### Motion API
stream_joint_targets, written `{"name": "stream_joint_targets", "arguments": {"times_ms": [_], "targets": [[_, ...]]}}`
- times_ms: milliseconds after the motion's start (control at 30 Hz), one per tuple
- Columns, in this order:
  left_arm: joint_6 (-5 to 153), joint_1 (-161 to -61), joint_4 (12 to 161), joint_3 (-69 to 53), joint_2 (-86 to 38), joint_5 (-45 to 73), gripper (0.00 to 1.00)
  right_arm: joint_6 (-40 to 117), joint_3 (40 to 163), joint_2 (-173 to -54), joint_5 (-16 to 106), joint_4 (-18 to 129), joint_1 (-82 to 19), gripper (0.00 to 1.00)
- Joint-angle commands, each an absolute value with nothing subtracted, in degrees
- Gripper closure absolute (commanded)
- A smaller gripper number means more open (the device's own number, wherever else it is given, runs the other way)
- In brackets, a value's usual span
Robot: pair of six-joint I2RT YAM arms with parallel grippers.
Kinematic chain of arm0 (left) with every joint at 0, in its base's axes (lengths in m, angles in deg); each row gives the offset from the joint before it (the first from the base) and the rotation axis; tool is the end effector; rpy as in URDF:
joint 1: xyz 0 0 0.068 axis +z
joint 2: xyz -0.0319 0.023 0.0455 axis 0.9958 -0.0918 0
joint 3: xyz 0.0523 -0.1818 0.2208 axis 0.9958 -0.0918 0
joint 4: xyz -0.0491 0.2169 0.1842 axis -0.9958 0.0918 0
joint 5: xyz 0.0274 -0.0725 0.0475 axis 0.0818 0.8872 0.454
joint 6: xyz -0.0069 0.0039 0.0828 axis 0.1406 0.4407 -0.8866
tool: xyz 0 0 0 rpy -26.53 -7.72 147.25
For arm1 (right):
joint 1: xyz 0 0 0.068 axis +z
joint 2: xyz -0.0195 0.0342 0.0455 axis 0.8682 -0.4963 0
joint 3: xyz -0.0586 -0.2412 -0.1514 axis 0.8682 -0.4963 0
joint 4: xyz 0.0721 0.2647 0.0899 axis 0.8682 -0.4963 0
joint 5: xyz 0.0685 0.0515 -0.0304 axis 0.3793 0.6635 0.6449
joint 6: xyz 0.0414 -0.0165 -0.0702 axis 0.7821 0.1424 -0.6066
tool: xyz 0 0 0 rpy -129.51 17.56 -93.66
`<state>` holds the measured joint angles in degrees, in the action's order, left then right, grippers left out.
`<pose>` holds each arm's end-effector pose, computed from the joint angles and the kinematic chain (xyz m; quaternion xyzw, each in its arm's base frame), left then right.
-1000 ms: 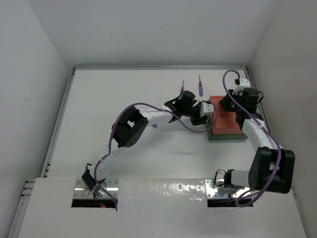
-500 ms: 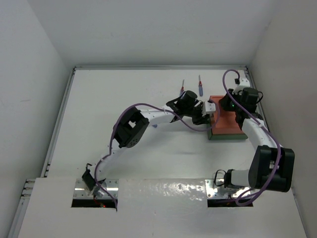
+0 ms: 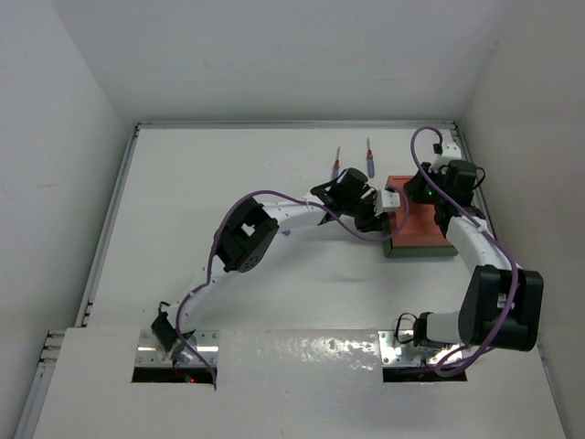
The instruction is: Sort the tools into containers
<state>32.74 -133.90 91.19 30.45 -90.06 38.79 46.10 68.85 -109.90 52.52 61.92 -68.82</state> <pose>0.3746 -0.4942 0.1253 0.6388 0.5700 -0.3252 0.4015 0.3432 -0.0327 0.2129 0.1034 0.8504 0.1373 0.4972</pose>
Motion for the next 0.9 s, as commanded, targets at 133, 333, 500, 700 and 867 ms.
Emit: {"name": "stream_joint_targets", "arguments": {"times_ms": [133, 333, 500, 700, 867], "targets": [[33.58, -134.57, 90.59, 34.94, -91.42, 37.52, 0.66, 46.05, 65.36, -115.02, 50.57, 44.67, -68.51, 0.85], [34.73, -134.57, 90.84, 35.82, -91.42, 39.9, 0.61, 45.87, 65.18, -115.46, 50.39, 44.67, -68.51, 0.85], [35.78, -134.57, 90.76, 36.08, -91.33, 39.37, 0.74, 46.14, 65.27, -115.64, 50.39, 45.02, -68.51, 0.85], [37.98, -134.39, 93.74, 36.96, -91.07, 37.71, 1.0, 45.61, 65.53, -115.11, 49.86, 43.44, -68.59, 0.86], [35.53, -133.16, 101.38, 33.72, -88.18, 36.3, 1.0, 45.78, 65.97, -113.71, 49.42, 42.91, -68.77, 0.86]]}}
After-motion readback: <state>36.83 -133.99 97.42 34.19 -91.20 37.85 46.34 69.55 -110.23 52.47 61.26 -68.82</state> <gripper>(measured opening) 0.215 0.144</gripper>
